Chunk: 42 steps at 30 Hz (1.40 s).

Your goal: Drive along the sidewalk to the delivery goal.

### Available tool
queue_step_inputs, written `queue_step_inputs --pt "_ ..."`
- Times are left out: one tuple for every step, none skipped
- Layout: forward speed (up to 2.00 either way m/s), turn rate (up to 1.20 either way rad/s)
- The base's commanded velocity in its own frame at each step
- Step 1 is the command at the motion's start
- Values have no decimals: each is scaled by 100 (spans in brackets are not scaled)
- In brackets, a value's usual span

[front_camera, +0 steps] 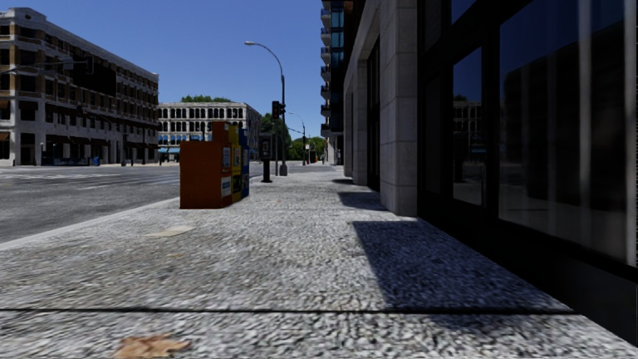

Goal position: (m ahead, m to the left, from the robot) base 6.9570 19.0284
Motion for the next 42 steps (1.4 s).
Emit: queue_step_inputs --pt "200 0" --pt "200 0" --pt "200 0" --pt "200 0" --pt "200 0" --pt "200 0" --pt "200 0" --pt "200 0" --pt "200 0" --pt "200 0" --pt "200 0" --pt "200 0" --pt "200 0" --pt "200 0" --pt "200 0" --pt "200 0" --pt "200 0" --pt "200 0" --pt "200 0" --pt "200 0" --pt "200 0" --pt "200 0" --pt "200 0" --pt "200 0" --pt "200 0" --pt "200 0" --pt "200 0" --pt "200 0" --pt "200 0" --pt "200 0" --pt "200 0" --pt "200 0" --pt "200 0" --pt "200 0" --pt "200 0" --pt "200 0" --pt "200 0" --pt "200 0" --pt "200 0" --pt "200 0" --pt "200 0" --pt "200 0"
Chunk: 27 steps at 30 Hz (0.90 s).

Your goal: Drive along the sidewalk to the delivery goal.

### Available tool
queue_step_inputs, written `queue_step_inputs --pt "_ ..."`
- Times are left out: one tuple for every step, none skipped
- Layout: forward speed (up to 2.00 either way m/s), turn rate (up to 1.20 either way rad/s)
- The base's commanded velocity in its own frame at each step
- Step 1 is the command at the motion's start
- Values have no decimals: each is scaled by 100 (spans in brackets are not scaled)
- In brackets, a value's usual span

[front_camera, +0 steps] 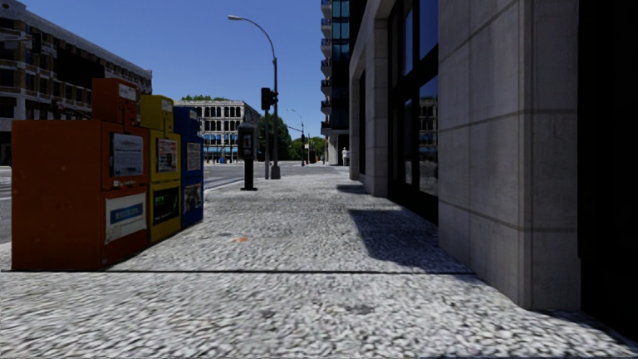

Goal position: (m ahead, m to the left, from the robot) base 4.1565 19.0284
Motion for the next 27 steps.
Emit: queue_step_inputs --pt "200 0" --pt "200 0" --pt "200 0" --pt "200 0" --pt "200 0" --pt "200 0" --pt "200 0" --pt "200 0" --pt "200 0" --pt "200 0" --pt "200 0" --pt "200 0" --pt "200 0" --pt "200 0" --pt "200 0" --pt "200 0" --pt "200 0" --pt "200 0" --pt "200 0" --pt "200 0" --pt "200 0" --pt "200 0" --pt "200 0" --pt "200 0" --pt "200 0" --pt "200 0" --pt "200 0"
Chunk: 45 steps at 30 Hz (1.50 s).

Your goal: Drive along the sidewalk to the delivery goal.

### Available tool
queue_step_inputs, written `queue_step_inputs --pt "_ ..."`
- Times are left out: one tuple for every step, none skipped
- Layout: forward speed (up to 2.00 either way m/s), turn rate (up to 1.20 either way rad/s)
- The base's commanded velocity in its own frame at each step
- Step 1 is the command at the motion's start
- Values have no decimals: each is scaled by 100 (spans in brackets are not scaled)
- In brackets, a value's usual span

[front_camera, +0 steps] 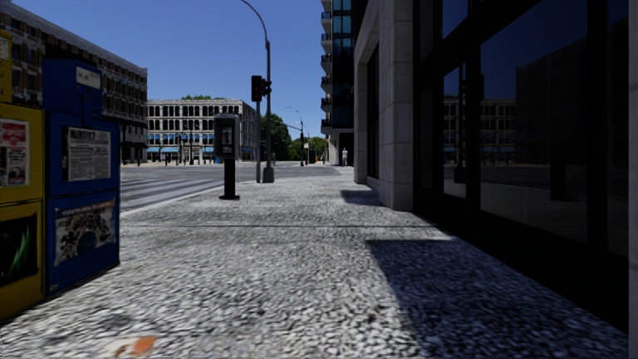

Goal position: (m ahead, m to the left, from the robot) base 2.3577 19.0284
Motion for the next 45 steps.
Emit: queue_step_inputs --pt "200 0" --pt "200 0" --pt "200 0" --pt "200 0" --pt "200 0" --pt "200 0" --pt "200 0" --pt "200 0" --pt "200 7" --pt "200 7" --pt "200 11" --pt "200 12" --pt "200 19" --pt "200 25" --pt "200 25" --pt "200 33" --pt "200 35" --pt "200 36" --pt "200 36" --pt "200 36" --pt "200 31" --pt "200 14" --pt "200 6" --pt "200 5" --pt "200 5" --pt "200 4" --pt "200 0" --pt "200 0" --pt "200 0" --pt "200 0" --pt "200 0" --pt "200 0" --pt "200 0" --pt "200 0" --pt "200 0" --pt "200 0" --pt "200 0" --pt "200 0" --pt "200 0" --pt "200 0" --pt "200 0" --pt "200 0" --pt "200 0" --pt "200 0" --pt "200 0"
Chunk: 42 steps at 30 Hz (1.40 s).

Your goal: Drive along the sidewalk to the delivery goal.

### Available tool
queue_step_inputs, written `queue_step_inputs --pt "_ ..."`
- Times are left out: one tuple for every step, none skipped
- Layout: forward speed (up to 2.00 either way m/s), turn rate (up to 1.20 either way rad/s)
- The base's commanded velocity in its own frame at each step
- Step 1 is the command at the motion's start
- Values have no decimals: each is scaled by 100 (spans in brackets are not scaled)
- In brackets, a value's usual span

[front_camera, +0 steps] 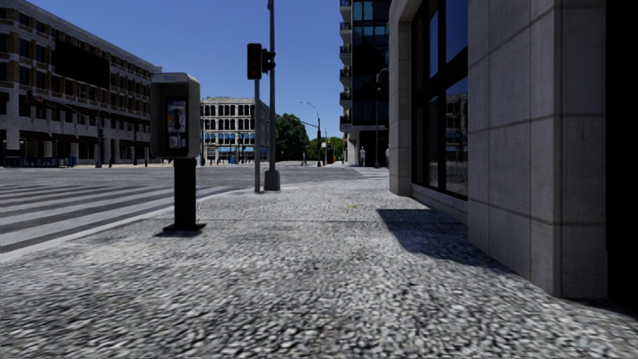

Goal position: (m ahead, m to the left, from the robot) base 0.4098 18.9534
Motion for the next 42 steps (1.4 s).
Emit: queue_step_inputs --pt "200 0" --pt "200 0" --pt "200 0" --pt "200 0" --pt "200 0" --pt "200 0" --pt "200 0" --pt "200 0" --pt "200 0" --pt "200 0" --pt "200 0" --pt "200 0" --pt "200 2" --pt "200 9" --pt "200 9" --pt "200 11" --pt "200 12" --pt "200 12" --pt "200 12" --pt "200 12" --pt "200 12" --pt "200 15" --pt "200 20" --pt "200 24" --pt "200 24" --pt "200 26" --pt "200 26" --pt "200 30" --pt "200 35" --pt "200 36" --pt "200 36" --pt "200 38" --pt "200 39" --pt "200 40" --pt "200 42" --pt "200 42" --pt "200 46" --pt "200 47" --pt "200 47" --pt "198 47" --pt "198 47" --pt "192 48"
